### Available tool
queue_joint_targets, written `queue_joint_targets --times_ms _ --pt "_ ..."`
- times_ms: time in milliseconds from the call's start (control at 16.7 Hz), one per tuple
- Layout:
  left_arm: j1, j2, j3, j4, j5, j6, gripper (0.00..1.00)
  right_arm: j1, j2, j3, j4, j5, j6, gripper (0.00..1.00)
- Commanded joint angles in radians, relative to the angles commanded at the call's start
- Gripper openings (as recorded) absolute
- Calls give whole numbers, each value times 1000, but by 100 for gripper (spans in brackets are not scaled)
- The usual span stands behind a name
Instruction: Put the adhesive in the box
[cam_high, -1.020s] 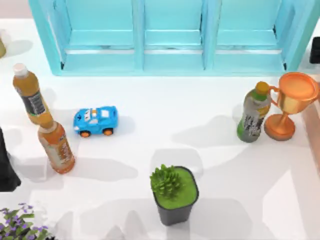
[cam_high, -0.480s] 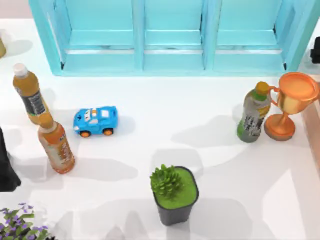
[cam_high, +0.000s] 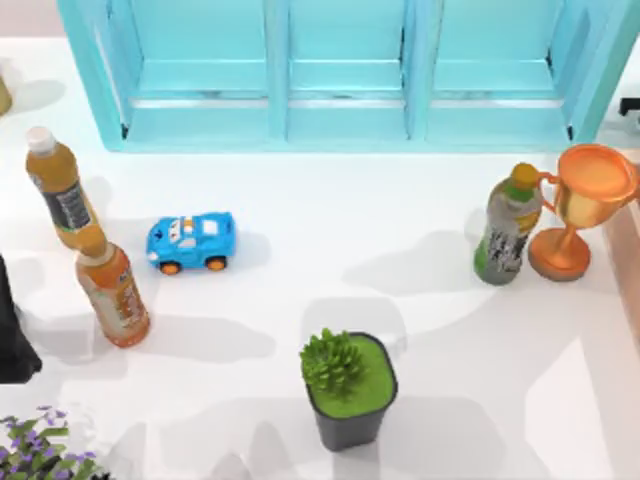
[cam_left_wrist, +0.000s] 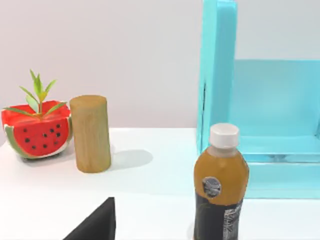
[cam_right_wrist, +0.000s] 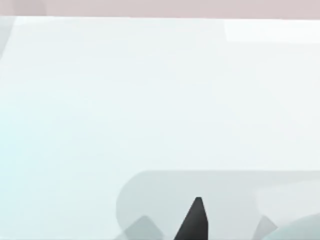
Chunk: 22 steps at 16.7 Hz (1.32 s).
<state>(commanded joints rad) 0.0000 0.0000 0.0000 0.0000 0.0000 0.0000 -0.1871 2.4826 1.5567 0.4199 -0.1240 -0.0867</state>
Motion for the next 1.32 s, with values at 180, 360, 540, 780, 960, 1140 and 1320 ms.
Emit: queue_joint_targets --times_ms 180,360,540,780,960,1140,1320 --pt "0 0 0 0 0 0 100 0 0 0 0 0 0 0" --pt "0 0 0 0 0 0 100 0 0 0 0 0 0 0" --pt "0 0 0 0 0 0 100 0 0 0 0 0 0 0" --pt "0 0 0 0 0 0 100 -27 -41 35 -39 15 11 0" --pt "0 0 0 0 0 0 100 -81 -143 79 -162 45 49 0" --pt "0 0 0 0 0 0 100 -97 -223 71 -284 58 73 0" --pt "0 0 0 0 0 0 100 -57 -228 69 -319 36 46 0"
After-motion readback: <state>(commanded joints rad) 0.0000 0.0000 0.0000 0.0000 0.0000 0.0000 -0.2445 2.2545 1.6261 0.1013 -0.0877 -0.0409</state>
